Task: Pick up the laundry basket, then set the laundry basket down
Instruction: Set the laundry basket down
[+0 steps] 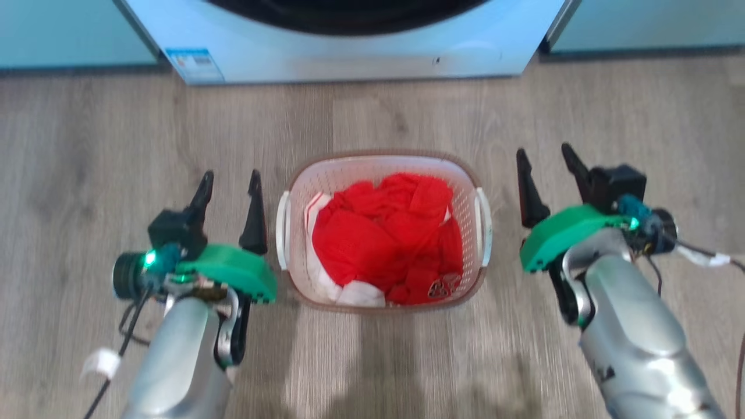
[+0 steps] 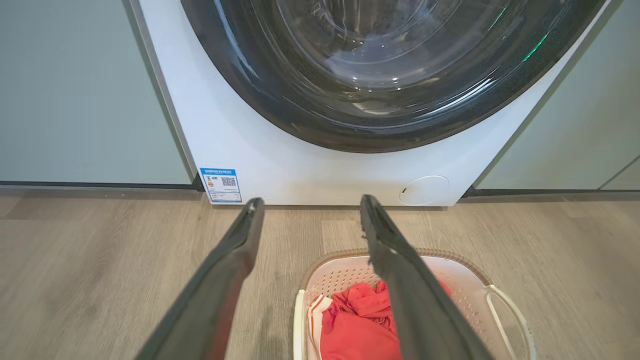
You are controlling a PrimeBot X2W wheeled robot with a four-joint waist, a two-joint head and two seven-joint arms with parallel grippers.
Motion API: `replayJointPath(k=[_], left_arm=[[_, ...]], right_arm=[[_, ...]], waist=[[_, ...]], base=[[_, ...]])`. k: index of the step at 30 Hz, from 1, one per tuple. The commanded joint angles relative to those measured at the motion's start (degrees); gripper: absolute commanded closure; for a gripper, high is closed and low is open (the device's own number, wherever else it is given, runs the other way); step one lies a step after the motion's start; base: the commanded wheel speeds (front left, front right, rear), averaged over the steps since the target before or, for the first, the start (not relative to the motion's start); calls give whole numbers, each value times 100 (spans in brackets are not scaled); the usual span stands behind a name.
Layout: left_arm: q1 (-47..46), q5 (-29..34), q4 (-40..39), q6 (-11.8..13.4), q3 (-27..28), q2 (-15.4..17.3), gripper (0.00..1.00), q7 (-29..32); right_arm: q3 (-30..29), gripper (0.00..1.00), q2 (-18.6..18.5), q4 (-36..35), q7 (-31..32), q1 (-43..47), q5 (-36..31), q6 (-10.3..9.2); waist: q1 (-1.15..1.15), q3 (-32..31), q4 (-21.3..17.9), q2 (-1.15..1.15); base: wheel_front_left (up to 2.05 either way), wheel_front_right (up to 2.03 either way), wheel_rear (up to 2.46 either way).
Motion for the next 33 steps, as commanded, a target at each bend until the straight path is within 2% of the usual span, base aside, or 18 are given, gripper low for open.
replayJointPath(k=[1, 15, 33], left_arm=[[149, 93, -360, -26, 289, 42, 0, -30], [1600, 348, -1457, -9, 872, 6, 0, -30], [2602, 243, -1767, 132, 969, 4, 0, -30]], right_arm=[[111, 0, 97, -299, -69, 225, -48, -2], [-63, 0, 97, -1184, -69, 1411, -193, -2], [-241, 0, 97, -1669, -69, 2281, -267, -2]], waist=[[1, -324, -65, -1], [1, -1084, -217, -1], [1, -1851, -343, -1]], base=[[0, 0, 0], [0, 0, 0], [0, 0, 0]])
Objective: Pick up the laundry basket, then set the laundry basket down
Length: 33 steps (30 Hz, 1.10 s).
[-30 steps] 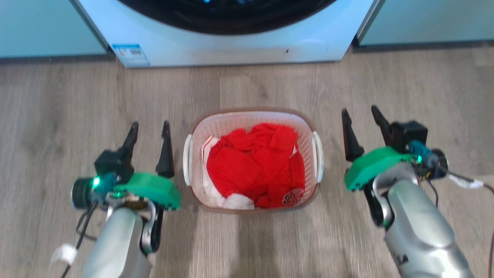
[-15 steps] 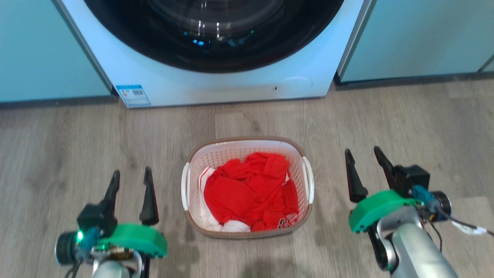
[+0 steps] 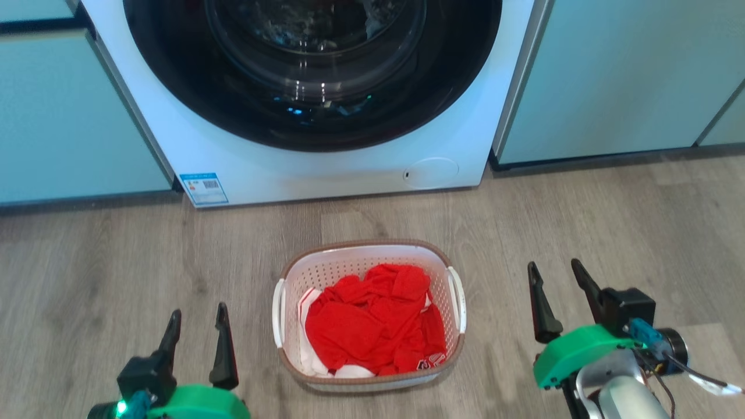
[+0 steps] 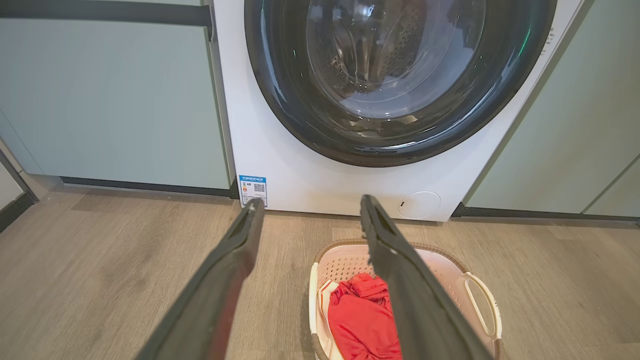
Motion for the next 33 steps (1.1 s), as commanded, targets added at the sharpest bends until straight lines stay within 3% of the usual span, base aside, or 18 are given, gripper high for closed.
replayJointPath(k=[1, 33], left_arm=[[-114, -5, -217, 43, 233, 23, 0, -30], [-52, 97, -326, 57, 302, 23, 0, -30]], right_arm=[[75, 0, 41, -209, -69, -65, -3, -2], [-52, 0, 41, -245, -69, -15, 11, -2]], waist=[[1, -66, -15, 0], [1, -53, -30, 0]], base=[[0, 0, 0], [0, 0, 0]])
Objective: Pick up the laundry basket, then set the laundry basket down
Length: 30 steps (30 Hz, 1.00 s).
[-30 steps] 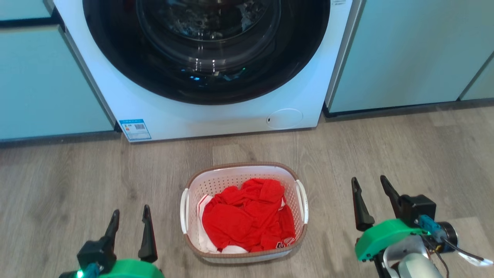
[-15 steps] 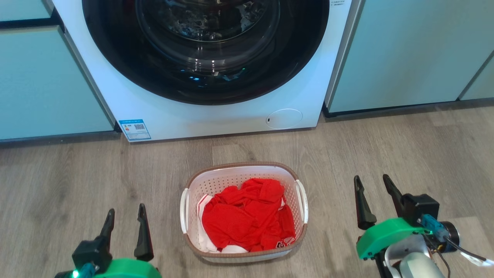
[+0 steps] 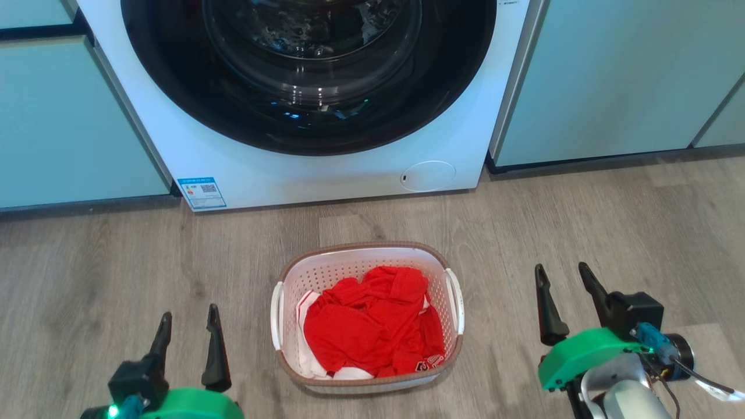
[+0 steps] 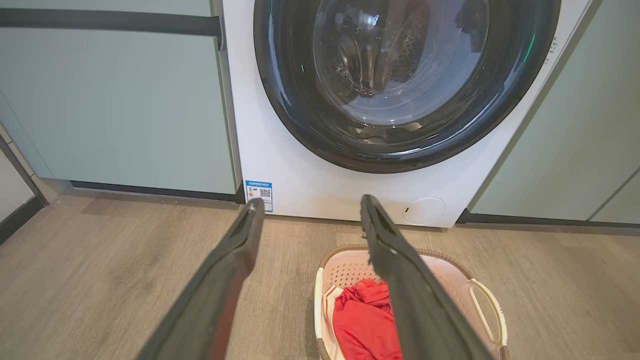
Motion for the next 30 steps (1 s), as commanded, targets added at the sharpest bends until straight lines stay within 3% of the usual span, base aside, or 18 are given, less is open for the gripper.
replayJointPath(k=[1, 2, 6, 30], left_arm=[[-189, 86, -166, 36, 183, 20, 0, -30], [0, 33, 16, -2, 0, -4, 100, 0], [61, 4, 356, -14, -8, -27, 100, 7], [-271, -1667, 447, -259, 155, 38, 100, 371]], right_arm=[[96, 0, 0, -169, -69, -147, 8, -2], [-3, 100, 1, 16, 2, 0, -1, 0], [20, 100, 12, 331, 22, 107, 25, 0], [-163, 100, -64, 191, 355, 24, 1689, 0]], waist=[[1, 8, -1, 0], [1, 9, -1, 0], [1, 10, -1, 0], [1, -6, 33, 0]], base=[[0, 0, 0], [0, 0, 0], [0, 0, 0], [0, 0, 0]])
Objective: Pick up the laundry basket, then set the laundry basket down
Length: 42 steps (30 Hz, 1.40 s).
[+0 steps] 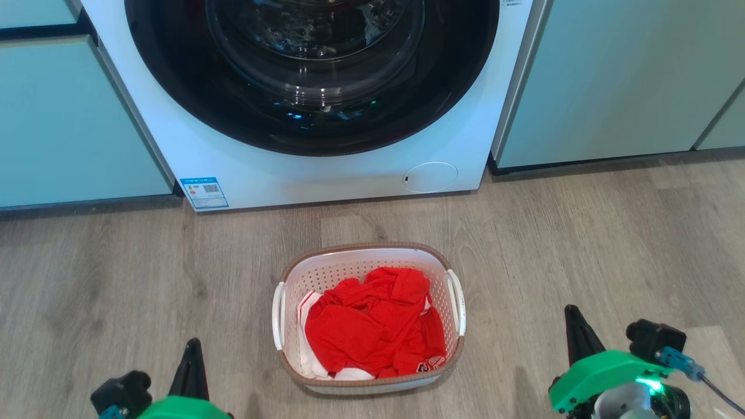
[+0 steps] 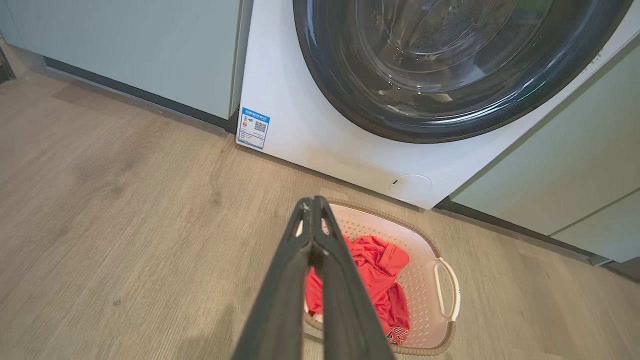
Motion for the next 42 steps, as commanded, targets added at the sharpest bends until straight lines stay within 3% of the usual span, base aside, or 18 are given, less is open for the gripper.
replayJointPath(k=[1, 42], left_arm=[[-302, -181, -134, -30, 111, 69, 100, 27], [-824, -2798, -31, -424, 443, 120, 100, 663]], right_arm=[[-24, 100, -90, -210, 45, -282, 190, 0], [-409, 100, -141, -431, 652, -415, 2774, -1]], waist=[[0, -1, 2, 0], [0, -25, 57, 0]], base=[[0, 0, 0], [0, 0, 0]])
